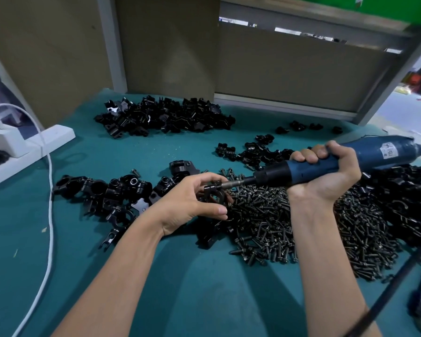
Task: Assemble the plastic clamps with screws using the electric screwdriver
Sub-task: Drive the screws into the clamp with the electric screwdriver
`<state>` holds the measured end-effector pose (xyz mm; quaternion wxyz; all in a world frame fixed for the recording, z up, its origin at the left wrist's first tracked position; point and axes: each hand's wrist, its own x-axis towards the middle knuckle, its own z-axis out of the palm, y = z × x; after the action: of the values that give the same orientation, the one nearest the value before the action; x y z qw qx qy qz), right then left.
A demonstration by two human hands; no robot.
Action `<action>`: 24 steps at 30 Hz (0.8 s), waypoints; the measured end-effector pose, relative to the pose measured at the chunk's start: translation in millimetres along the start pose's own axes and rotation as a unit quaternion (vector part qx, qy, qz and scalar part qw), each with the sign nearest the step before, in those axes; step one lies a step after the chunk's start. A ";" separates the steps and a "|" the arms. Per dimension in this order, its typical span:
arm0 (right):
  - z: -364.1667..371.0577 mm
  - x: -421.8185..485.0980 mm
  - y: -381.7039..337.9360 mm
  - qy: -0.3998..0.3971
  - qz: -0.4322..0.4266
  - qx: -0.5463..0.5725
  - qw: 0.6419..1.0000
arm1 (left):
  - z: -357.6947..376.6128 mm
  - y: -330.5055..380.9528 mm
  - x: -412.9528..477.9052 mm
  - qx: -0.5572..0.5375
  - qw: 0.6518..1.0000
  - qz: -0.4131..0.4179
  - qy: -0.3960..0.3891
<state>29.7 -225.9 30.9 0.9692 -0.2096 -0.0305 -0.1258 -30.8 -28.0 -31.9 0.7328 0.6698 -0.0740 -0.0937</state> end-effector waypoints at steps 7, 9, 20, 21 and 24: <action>-1.6 -1.1 0.9 0.008 0.003 0.007 1.000 | -0.8 0.2 0.2 0.001 1.000 -0.006 -0.001; -1.5 -1.3 1.3 0.009 0.002 0.006 1.000 | -0.9 0.2 0.8 0.004 1.000 -0.010 0.000; -2.0 -3.7 2.7 0.002 0.002 0.004 1.000 | -1.8 1.5 -1.0 0.064 0.998 -0.016 -0.003; -2.3 -3.9 2.6 0.000 0.001 0.004 1.000 | -1.7 1.6 -0.8 0.068 0.998 -0.017 -0.003; -3.0 -4.1 3.0 -0.004 0.001 0.002 1.000 | -1.5 1.7 0.1 0.095 0.995 -0.016 0.004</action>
<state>26.6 -223.5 26.5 0.9696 -0.2081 -0.0342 -0.1244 -30.3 -26.4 -30.4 0.6642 0.7382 -0.0691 -0.0953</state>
